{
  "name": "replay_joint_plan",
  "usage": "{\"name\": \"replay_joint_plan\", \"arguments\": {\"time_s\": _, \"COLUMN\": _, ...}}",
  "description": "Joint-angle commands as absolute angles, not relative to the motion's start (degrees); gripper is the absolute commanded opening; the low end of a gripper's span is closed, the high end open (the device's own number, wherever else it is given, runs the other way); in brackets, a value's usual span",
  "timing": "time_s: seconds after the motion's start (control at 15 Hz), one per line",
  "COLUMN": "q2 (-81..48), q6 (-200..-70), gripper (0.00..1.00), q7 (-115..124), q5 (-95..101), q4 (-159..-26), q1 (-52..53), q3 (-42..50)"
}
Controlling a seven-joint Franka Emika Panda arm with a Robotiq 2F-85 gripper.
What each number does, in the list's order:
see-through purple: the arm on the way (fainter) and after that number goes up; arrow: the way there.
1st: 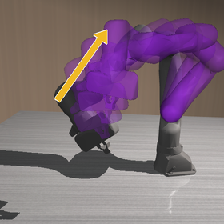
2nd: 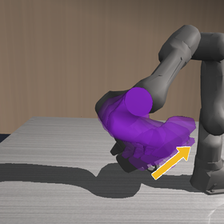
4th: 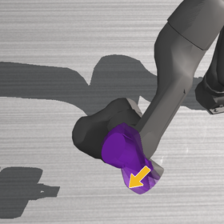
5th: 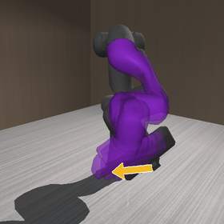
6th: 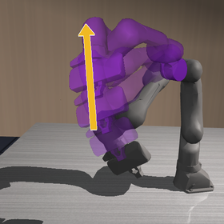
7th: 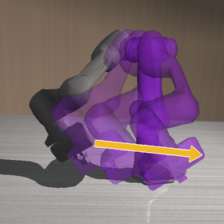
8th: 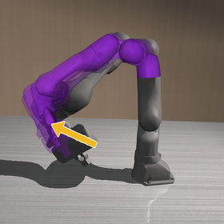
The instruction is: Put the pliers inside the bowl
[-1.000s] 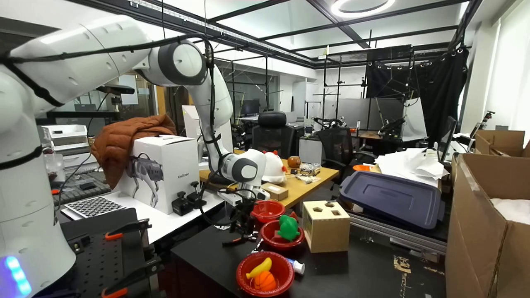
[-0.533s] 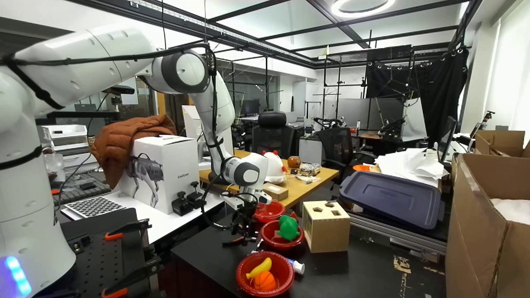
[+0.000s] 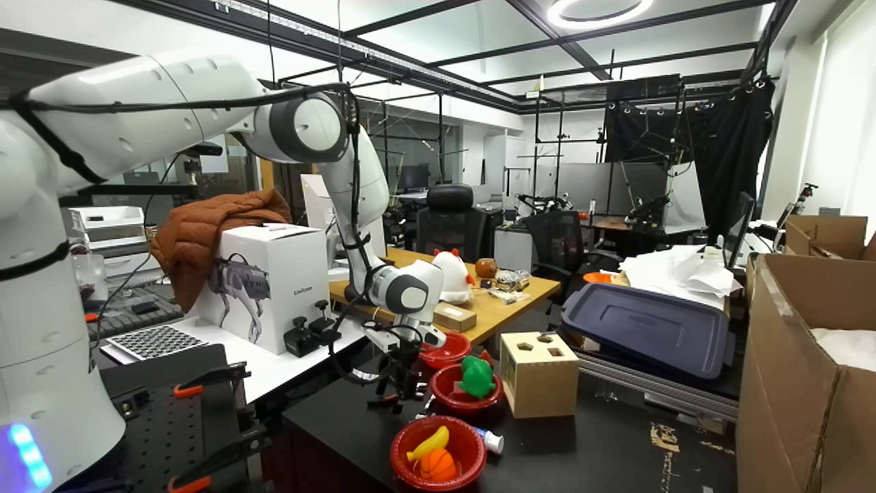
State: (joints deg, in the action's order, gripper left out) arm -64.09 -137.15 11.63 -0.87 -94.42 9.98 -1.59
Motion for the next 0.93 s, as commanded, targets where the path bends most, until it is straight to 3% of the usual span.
{"name": "replay_joint_plan", "arguments": {"time_s": 0.0, "q2": -65.20, "q6": -134.43, "gripper": 0.74, "q7": 10.60, "q5": -1.75, "q4": -92.39, "q1": 9.42, "q3": -2.70}}
{"name": "replay_joint_plan", "arguments": {"time_s": 0.67, "q2": -65.12, "q6": -130.37, "gripper": 0.00, "q7": 10.87, "q5": -1.87, "q4": -90.55, "q1": 9.55, "q3": -3.24}}
{"name": "replay_joint_plan", "arguments": {"time_s": 0.87, "q2": -64.21, "q6": -130.40, "gripper": 0.04, "q7": 10.62, "q5": -2.07, "q4": -91.47, "q1": 8.81, "q3": -3.17}}
